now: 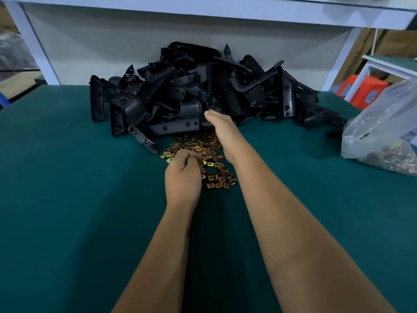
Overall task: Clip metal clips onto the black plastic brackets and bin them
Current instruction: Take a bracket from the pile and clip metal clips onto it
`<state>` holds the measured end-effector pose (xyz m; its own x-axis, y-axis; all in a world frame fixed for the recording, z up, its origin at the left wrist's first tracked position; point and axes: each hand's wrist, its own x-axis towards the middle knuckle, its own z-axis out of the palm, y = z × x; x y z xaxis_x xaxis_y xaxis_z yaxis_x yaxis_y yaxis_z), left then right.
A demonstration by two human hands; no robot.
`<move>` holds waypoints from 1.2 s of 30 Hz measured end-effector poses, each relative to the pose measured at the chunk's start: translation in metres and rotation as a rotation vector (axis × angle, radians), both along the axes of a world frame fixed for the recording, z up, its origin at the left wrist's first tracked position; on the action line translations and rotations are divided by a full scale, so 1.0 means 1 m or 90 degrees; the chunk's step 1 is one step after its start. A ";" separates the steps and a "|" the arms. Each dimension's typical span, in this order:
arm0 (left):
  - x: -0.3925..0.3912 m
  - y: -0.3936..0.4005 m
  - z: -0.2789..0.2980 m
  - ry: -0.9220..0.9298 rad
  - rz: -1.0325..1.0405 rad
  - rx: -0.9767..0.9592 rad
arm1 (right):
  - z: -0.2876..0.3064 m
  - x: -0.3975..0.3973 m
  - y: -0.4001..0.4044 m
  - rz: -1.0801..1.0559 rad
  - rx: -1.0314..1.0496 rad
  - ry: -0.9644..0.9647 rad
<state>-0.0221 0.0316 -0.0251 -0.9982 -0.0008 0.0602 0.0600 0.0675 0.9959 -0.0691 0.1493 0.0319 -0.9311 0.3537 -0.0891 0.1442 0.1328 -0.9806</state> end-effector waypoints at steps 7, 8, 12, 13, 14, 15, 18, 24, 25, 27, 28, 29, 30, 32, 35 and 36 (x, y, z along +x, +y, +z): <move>-0.002 0.001 0.001 -0.020 -0.006 -0.004 | 0.006 0.041 0.010 -0.438 0.055 0.358; -0.001 0.001 0.001 -0.023 -0.013 -0.007 | 0.007 0.049 0.012 -0.481 0.046 0.387; 0.004 0.000 0.006 -0.038 -0.045 0.005 | 0.001 0.074 0.012 -0.528 -0.148 0.424; 0.005 0.000 0.008 -0.041 -0.057 0.014 | -0.003 0.079 0.008 -0.512 -0.221 0.422; 0.007 0.000 0.009 -0.038 -0.075 0.021 | -0.007 0.084 0.005 -0.491 -0.282 0.409; 0.009 0.000 0.010 -0.028 -0.095 0.024 | -0.012 0.088 0.001 -0.467 -0.323 0.388; 0.014 -0.003 0.011 0.015 -0.151 0.026 | -0.025 0.095 -0.006 -0.383 -0.332 0.337; 0.012 -0.006 0.013 0.026 -0.153 0.131 | -0.032 0.100 -0.016 -0.255 -0.108 0.286; 0.011 -0.007 0.013 0.025 -0.151 0.153 | -0.033 0.100 -0.018 -0.241 -0.074 0.280; 0.009 -0.009 0.014 0.010 -0.151 0.196 | -0.034 0.101 -0.022 -0.218 -0.024 0.278; 0.008 -0.011 0.015 -0.001 -0.160 0.218 | -0.034 0.101 -0.023 -0.207 -0.008 0.280; 0.008 -0.011 0.015 -0.010 -0.178 0.245 | -0.033 0.101 -0.024 -0.194 0.008 0.283; 0.008 -0.012 0.016 -0.013 -0.198 0.269 | -0.033 0.101 -0.025 -0.179 0.027 0.284; 0.008 -0.011 0.017 -0.006 -0.214 0.293 | -0.033 0.101 -0.028 -0.147 0.059 0.288; 0.006 -0.009 0.016 -0.008 -0.165 0.283 | -0.033 0.102 -0.031 -0.115 0.070 0.302; 0.005 -0.009 0.015 -0.018 -0.142 0.286 | -0.033 0.102 -0.032 -0.115 0.078 0.300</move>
